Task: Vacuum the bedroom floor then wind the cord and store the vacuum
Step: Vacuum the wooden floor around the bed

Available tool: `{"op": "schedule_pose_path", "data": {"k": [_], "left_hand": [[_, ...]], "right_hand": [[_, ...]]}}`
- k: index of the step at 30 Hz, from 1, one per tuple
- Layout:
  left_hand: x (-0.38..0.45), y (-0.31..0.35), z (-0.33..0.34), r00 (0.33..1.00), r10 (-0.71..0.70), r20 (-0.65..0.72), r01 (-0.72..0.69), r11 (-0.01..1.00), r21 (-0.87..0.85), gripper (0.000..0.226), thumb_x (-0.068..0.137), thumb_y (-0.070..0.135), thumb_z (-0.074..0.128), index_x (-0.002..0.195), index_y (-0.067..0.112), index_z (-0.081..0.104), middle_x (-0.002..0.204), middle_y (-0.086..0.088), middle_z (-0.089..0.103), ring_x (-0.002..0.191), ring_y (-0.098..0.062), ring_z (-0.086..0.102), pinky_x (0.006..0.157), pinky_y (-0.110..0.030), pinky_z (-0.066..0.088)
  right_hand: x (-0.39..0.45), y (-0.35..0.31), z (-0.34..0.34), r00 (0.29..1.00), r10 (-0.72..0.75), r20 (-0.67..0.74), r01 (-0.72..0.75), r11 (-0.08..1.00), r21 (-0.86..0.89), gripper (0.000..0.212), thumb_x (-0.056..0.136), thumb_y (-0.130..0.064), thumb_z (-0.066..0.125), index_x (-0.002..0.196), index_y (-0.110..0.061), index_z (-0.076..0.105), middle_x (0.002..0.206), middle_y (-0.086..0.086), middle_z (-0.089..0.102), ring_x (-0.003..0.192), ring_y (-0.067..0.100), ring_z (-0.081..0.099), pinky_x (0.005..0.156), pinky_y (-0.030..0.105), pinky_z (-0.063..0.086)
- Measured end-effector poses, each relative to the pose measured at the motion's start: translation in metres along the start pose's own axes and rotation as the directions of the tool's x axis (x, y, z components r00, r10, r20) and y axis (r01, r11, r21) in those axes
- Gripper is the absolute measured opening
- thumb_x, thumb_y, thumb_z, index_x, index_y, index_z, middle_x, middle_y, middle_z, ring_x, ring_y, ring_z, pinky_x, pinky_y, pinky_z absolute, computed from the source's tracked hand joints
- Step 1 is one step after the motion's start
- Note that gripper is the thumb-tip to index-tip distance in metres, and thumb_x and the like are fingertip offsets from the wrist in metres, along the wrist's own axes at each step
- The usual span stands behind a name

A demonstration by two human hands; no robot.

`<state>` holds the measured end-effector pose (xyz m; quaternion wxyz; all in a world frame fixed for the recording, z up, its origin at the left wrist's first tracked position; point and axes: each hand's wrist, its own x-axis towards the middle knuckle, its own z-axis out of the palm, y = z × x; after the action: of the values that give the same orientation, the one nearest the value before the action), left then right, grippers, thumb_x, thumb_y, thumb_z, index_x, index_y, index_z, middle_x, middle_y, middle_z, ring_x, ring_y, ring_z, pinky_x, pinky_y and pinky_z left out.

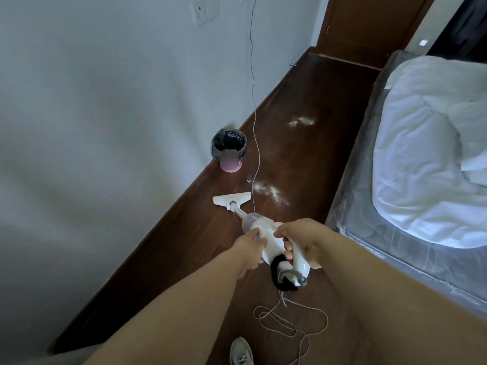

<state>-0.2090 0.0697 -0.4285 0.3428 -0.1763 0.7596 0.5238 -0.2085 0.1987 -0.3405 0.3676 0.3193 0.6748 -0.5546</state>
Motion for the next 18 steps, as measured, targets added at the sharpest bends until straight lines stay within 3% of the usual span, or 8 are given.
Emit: {"op": "schedule_pose_path", "data": {"k": [10,18], "left_hand": [[-0.013,-0.015,-0.017,1.0,0.017,0.004,-0.017,1.0,0.015,0.048,0.101,0.022,0.045,0.148,0.022,0.034,0.139,-0.015,0.052,0.119,-0.032,0.06,0.07,-0.025,0.055],[-0.062,-0.046,0.004,1.0,0.012,-0.011,-0.012,1.0,0.0,0.048,0.101,0.022,0.044,0.148,0.024,0.034,0.138,-0.017,0.054,0.119,-0.034,0.06,0.062,-0.022,0.051]], "right_hand": [[-0.005,0.007,0.027,1.0,-0.004,-0.006,0.004,1.0,0.027,0.018,0.091,-0.01,0.051,0.107,-0.01,0.059,0.048,0.003,0.039,0.041,0.018,0.038,0.051,0.027,0.036],[-0.043,0.05,0.031,1.0,-0.001,0.023,0.001,1.0,-0.008,0.006,0.093,-0.012,0.049,0.092,-0.015,0.054,0.05,0.004,0.04,0.043,0.018,0.039,0.052,0.027,0.037]]}}
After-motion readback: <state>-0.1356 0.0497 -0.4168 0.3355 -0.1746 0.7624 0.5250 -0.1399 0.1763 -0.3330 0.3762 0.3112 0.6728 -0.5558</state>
